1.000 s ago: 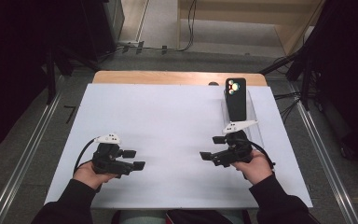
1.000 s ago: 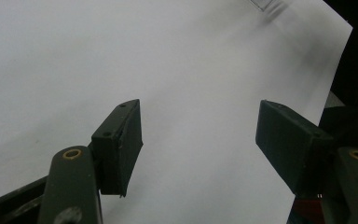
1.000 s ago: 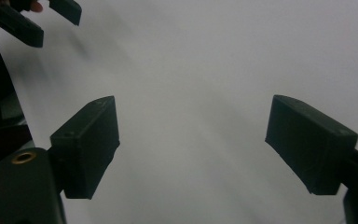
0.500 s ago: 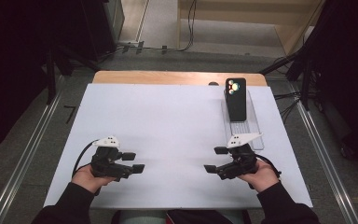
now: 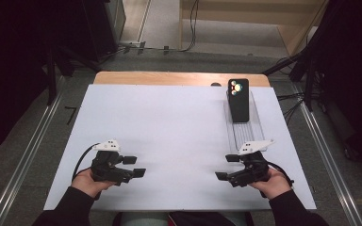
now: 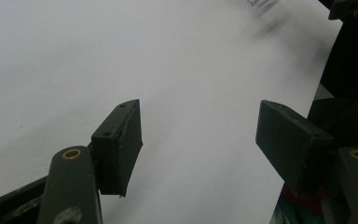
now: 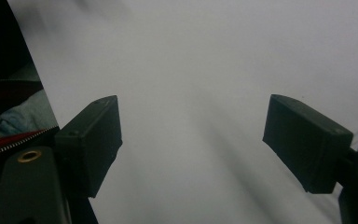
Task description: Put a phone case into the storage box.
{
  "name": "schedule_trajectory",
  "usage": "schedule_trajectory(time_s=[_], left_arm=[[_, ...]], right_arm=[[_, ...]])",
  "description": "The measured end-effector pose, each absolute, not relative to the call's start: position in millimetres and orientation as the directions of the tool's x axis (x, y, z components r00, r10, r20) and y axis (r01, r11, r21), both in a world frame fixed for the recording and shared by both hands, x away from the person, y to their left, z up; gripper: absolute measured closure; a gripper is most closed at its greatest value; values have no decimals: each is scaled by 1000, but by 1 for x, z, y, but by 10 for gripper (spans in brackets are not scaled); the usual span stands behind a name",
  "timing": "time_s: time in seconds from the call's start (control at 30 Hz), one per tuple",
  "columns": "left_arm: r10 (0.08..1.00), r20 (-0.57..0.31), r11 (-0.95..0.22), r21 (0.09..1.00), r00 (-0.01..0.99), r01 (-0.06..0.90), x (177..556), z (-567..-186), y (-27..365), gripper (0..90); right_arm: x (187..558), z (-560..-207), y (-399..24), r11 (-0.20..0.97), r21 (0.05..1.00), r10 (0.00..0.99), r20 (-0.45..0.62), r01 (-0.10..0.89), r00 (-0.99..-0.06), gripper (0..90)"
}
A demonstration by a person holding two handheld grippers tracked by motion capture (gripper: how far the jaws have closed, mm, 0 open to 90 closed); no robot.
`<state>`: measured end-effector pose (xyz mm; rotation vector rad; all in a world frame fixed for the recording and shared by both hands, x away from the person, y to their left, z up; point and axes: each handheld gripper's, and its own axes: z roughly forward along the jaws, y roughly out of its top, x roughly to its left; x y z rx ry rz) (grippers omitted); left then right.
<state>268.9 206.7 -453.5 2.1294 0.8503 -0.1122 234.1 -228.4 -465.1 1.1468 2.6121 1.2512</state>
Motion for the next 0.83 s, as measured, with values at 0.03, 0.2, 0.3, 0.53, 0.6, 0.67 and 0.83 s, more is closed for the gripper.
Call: schedule_trajectory(time_s=[0.03,0.2,0.3,0.53,0.6,0.67,0.83], left_arm=[[533,-356,-432,665,767,609,269,-454,207,317],[536,-355,-432,664,766,610,268,-455,209,317],[536,-356,-433,662,765,611,268,-455,209,317],[535,-358,-435,660,766,612,268,-455,208,317],[535,-359,-434,660,765,613,268,-455,209,317],[534,-359,-434,660,765,613,268,-455,209,318],[533,-362,-435,659,765,614,269,-455,208,318]], right_arm=[[234,-466,-230,406,682,629,274,608,-727,174],[231,-469,-236,404,676,637,276,616,-720,174],[230,-470,-238,397,672,644,281,625,-712,174],[231,-471,-239,402,670,647,274,624,-712,174],[231,-471,-239,403,670,646,275,624,-712,174],[231,-471,-239,402,670,645,276,624,-712,174],[231,-472,-240,402,670,645,276,624,-712,174]])
